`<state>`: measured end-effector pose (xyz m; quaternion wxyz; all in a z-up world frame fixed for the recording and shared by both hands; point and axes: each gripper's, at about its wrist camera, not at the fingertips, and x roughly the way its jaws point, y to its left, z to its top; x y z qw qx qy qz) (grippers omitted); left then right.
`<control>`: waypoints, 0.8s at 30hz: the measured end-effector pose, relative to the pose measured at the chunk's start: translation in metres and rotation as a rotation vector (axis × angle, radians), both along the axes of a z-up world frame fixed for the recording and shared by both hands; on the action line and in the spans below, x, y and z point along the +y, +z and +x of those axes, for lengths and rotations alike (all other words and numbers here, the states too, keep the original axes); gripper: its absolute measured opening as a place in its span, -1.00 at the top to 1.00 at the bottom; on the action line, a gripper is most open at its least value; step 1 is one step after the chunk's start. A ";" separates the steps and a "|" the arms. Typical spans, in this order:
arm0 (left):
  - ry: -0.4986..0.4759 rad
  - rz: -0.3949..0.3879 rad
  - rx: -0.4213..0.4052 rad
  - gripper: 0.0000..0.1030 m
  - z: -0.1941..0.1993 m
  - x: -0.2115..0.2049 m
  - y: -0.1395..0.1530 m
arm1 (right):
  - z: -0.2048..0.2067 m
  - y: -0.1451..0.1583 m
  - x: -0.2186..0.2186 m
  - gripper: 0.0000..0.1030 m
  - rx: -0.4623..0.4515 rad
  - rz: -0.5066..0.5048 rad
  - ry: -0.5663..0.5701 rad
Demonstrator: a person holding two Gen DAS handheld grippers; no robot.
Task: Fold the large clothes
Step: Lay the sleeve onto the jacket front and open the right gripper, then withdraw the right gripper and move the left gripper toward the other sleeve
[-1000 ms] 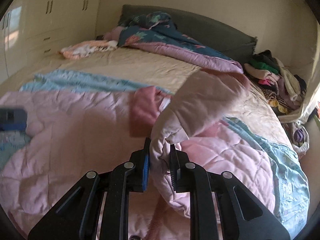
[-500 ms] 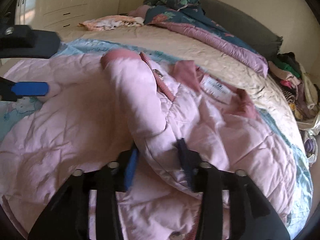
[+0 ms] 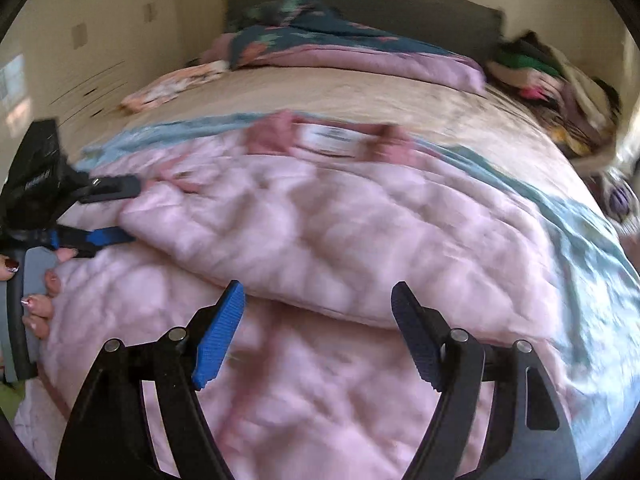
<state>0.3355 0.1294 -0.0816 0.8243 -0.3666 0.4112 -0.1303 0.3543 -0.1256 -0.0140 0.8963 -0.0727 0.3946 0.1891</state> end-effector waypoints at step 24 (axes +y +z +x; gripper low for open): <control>0.005 0.205 -0.007 0.76 -0.003 0.005 0.001 | 0.074 -0.029 -0.078 -0.45 0.162 0.026 -0.229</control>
